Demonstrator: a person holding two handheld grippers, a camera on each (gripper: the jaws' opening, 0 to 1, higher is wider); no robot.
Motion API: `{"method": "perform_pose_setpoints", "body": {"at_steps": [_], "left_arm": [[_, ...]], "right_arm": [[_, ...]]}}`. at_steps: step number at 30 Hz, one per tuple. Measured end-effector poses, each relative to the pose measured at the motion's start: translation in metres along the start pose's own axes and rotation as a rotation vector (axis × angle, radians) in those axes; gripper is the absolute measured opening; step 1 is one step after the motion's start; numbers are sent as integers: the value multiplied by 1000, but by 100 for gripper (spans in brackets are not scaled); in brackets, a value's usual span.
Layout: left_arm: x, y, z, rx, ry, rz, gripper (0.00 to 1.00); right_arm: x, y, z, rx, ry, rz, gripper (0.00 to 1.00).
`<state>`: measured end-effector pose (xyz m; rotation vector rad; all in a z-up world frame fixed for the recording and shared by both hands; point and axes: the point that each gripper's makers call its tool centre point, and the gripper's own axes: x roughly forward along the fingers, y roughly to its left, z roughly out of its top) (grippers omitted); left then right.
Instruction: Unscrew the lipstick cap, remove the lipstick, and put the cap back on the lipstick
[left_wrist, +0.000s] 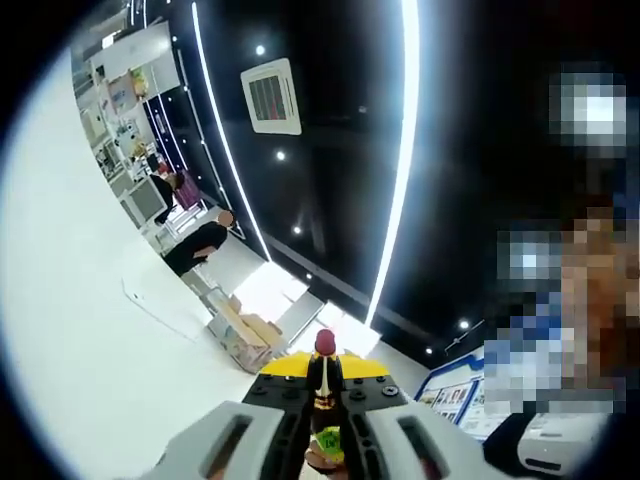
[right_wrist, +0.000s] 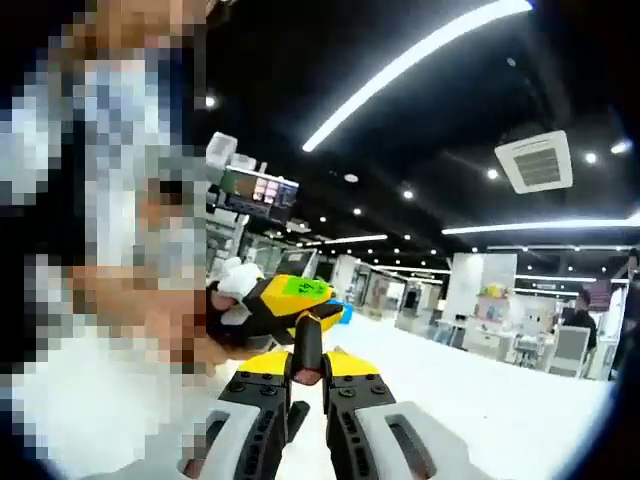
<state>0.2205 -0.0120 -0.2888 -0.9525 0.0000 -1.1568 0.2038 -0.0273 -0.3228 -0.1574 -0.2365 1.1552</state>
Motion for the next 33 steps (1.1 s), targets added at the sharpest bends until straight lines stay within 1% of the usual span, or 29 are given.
{"method": "perform_pose_setpoints", "body": {"at_steps": [5, 7, 9, 10, 14, 15, 20, 22, 24, 26, 27, 28, 29, 31, 32, 33], "left_arm": [[0, 1, -1, 5, 3, 11, 9], [-1, 2, -1, 6, 4, 13, 9], [-1, 2, -2, 5, 6, 12, 9], [0, 2, -2, 5, 7, 11, 9], [1, 1, -4, 4, 13, 4, 9], [1, 1, -5, 2, 14, 3, 9], [1, -2, -6, 1, 17, -6, 9], [2, -5, -5, 11, 17, -14, 9], [2, -6, -4, 24, 17, -22, 9], [2, -6, -3, 29, 16, -25, 9], [2, -7, -2, 21, 11, -30, 9], [2, -7, -2, 18, 8, -33, 9], [2, -8, -2, 20, 6, -37, 9], [3, -10, -3, 27, 9, -43, 9], [3, -11, -4, 29, 10, -45, 9], [3, -11, -4, 30, 10, -47, 9]], "right_arm": [[0, 0, -3, 112, -19, 9, 11], [1, 2, -4, 209, -18, 15, 11], [1, 4, -6, 330, -13, 30, 11], [1, 5, -5, 413, -23, 43, 11], [-1, 4, -3, 660, -63, 90, 11], [-2, 4, -3, 736, -72, 107, 11], [-3, 3, 1, 1069, -160, 179, 13], [-4, 5, 1, 1193, -173, 220, 13], [-3, 7, 0, 1233, -166, 230, 13], [-2, 14, 4, 1210, -161, 226, 13], [-2, 15, 6, 1212, -170, 234, 14], [-3, 19, 13, 1271, -195, 257, 15], [-4, 19, 14, 1332, -213, 271, 16], [-6, 20, 14, 1444, -232, 296, 16], [-5, 14, 13, 1498, -251, 302, 15], [-6, 13, 13, 1556, -267, 317, 15]]}}
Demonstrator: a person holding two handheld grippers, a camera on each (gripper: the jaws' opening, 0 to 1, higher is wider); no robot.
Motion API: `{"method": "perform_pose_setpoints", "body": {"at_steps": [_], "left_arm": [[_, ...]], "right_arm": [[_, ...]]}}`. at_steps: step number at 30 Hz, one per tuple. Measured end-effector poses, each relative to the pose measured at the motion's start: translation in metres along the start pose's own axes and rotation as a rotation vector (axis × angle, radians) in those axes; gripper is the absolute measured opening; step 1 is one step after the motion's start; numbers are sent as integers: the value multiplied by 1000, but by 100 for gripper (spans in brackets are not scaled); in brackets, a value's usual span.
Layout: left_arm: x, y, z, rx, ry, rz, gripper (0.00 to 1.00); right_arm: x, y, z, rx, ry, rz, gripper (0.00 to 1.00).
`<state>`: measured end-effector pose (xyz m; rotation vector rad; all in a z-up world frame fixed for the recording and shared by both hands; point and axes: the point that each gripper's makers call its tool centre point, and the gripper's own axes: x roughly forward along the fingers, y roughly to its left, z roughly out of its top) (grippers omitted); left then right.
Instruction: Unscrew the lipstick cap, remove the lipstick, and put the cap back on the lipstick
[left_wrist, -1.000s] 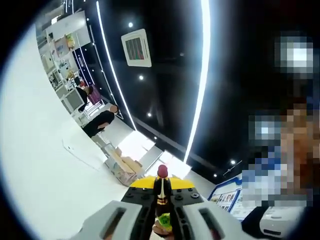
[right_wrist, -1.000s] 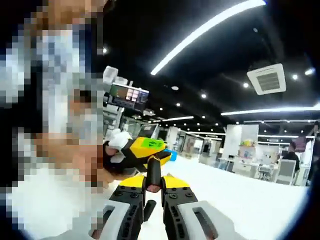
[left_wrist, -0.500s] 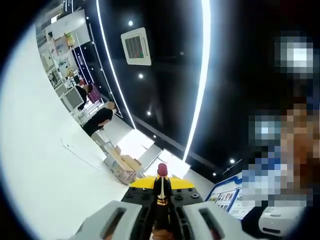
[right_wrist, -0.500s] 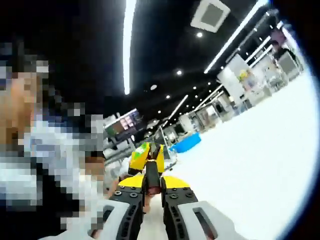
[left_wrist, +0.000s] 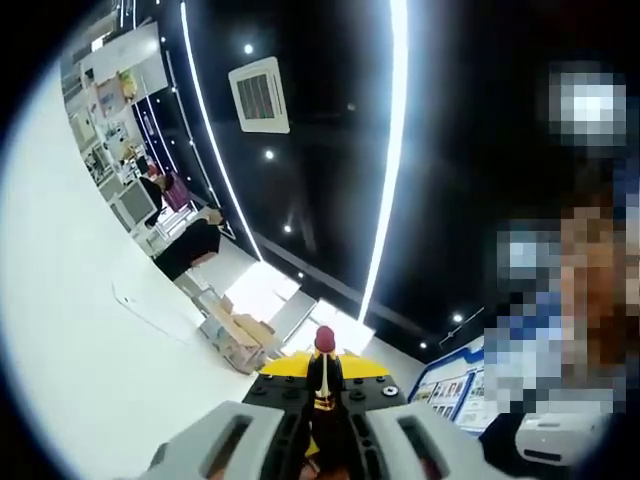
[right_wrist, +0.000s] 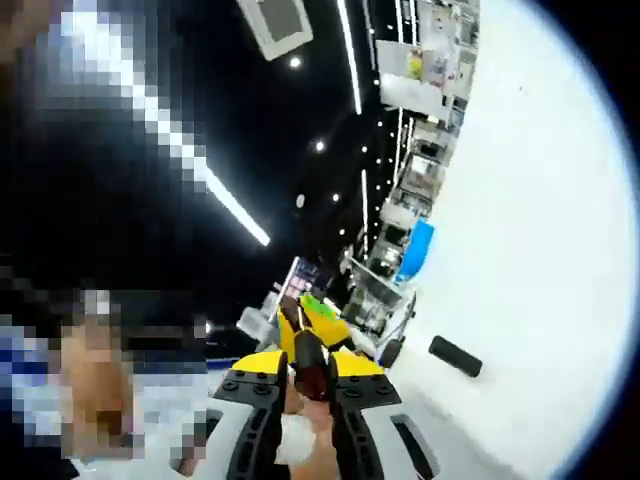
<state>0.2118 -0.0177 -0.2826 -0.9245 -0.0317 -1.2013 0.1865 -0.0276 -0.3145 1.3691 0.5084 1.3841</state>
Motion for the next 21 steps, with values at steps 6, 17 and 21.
{"method": "perform_pose_setpoints", "body": {"at_steps": [6, 17, 21], "left_arm": [[0, 0, 2, 9, 5, -2, 9], [-1, 1, 2, -1, 3, 4, 9], [-1, 3, 2, -6, 1, 14, 9]], "right_arm": [[-1, -4, 9, 68, -16, 14, 13], [-1, -2, 12, -57, -24, 7, 11], [1, -2, 13, -270, -20, -32, 11]]}}
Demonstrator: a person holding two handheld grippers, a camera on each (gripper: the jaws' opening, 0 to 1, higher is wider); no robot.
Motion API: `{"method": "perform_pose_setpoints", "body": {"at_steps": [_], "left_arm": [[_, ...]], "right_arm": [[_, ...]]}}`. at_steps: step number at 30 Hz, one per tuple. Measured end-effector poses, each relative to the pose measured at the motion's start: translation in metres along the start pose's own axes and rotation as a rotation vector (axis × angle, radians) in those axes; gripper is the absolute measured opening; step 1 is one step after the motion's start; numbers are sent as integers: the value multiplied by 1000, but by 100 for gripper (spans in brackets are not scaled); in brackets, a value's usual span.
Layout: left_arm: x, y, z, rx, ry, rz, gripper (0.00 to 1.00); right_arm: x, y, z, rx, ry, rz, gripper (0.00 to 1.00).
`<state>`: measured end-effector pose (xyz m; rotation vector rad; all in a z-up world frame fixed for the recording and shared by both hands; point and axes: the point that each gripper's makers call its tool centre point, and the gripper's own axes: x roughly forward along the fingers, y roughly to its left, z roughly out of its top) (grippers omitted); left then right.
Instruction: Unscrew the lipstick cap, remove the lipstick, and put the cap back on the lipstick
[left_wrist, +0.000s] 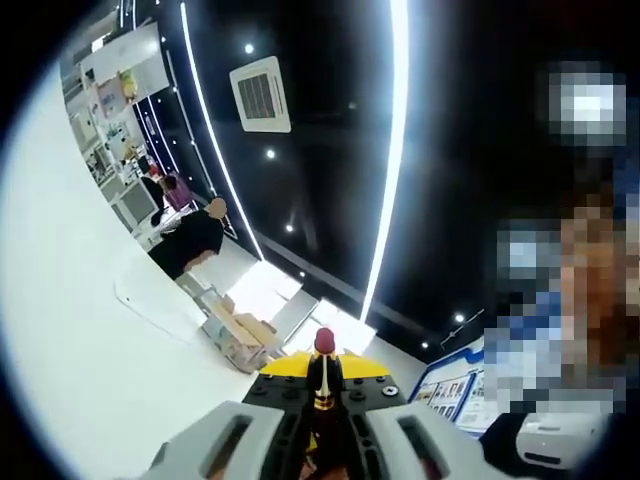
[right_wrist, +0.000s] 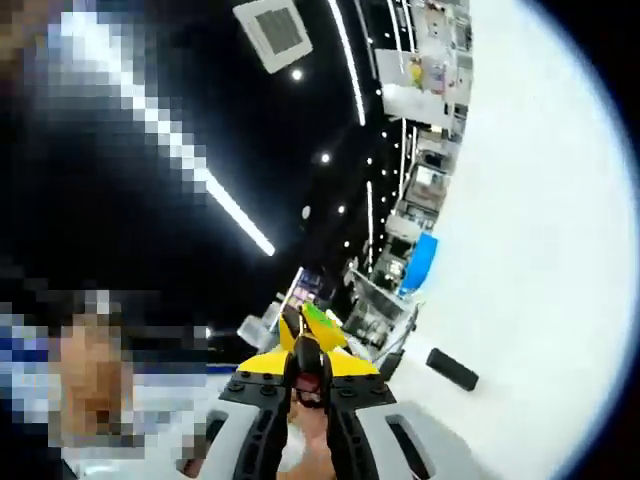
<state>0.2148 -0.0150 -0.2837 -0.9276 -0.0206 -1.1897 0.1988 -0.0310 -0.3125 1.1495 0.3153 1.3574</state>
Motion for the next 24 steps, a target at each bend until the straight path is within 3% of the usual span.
{"method": "perform_pose_setpoints", "body": {"at_steps": [5, 10, 14, 18, 20, 24], "left_arm": [[-1, 2, 0, -8, -3, 10, 9], [-2, 6, -1, -18, -4, 26, 9], [-1, 4, 1, -28, -11, 19, 9], [-2, 5, -1, -28, -8, 31, 9], [-2, 6, -1, -29, -8, 35, 9], [-2, 8, -2, -29, -7, 38, 9]], "right_arm": [[1, 1, 0, -219, 8, -27, 11], [3, -1, -3, -537, 74, -92, 11], [2, 2, -1, -668, 90, -98, 11], [1, -2, -5, -878, 154, -137, 10], [1, -3, -6, -921, 167, -143, 10], [0, -4, -6, -914, 169, -146, 10]]}}
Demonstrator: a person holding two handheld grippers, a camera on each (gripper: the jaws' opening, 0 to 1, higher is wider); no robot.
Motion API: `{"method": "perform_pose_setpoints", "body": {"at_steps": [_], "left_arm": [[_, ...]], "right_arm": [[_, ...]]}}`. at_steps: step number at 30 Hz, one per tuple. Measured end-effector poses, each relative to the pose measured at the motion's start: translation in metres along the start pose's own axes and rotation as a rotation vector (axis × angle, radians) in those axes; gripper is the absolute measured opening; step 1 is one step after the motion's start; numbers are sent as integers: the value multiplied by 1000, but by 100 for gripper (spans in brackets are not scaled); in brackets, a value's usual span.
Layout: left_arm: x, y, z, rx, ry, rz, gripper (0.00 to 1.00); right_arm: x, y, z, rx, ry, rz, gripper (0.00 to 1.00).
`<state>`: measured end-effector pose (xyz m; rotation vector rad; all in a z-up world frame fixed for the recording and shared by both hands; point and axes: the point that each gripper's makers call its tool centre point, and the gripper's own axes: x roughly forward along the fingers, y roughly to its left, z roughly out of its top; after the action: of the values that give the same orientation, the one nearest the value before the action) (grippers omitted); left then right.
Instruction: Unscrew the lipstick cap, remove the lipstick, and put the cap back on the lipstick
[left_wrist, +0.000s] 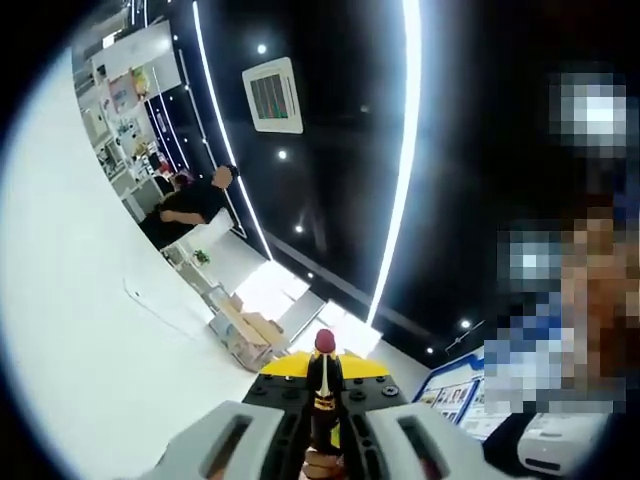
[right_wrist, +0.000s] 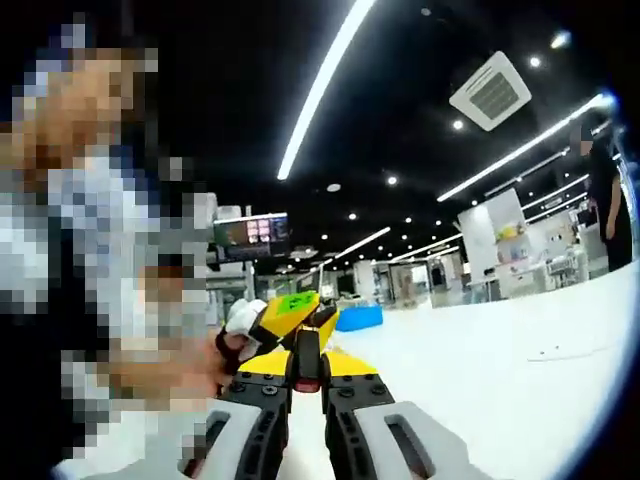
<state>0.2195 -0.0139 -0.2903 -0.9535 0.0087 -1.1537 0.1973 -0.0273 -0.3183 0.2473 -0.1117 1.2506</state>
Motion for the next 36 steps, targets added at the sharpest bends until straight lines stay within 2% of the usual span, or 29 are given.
{"method": "perform_pose_setpoints", "body": {"at_steps": [4, 10, 13, 16, 19, 22, 26, 36], "left_arm": [[0, 1, 1, 1, 1, 3, 9], [-1, 2, 2, 3, -1, 2, 9], [-1, 2, 3, 9, -2, -1, 9], [0, 1, 2, 8, -1, -4, 9], [0, 0, 2, 10, 2, -10, 9], [1, -6, 3, 29, -3, -27, 9], [0, -9, 7, 35, -16, -44, 9], [1, -10, 4, 27, -12, -56, 9]], "right_arm": [[0, -1, -1, 21, 0, -1, 10], [0, -5, -8, 396, 1, 12, 13], [0, -5, -6, 643, -46, 56, 16], [-2, -7, -7, 812, -68, 93, 17], [-4, -10, 3, 996, -149, 141, 17], [-4, -9, 4, 1134, -185, 171, 17], [-3, -4, -1, 1164, -171, 171, 16], [-3, 3, 7, 1251, -188, 235, 16]]}}
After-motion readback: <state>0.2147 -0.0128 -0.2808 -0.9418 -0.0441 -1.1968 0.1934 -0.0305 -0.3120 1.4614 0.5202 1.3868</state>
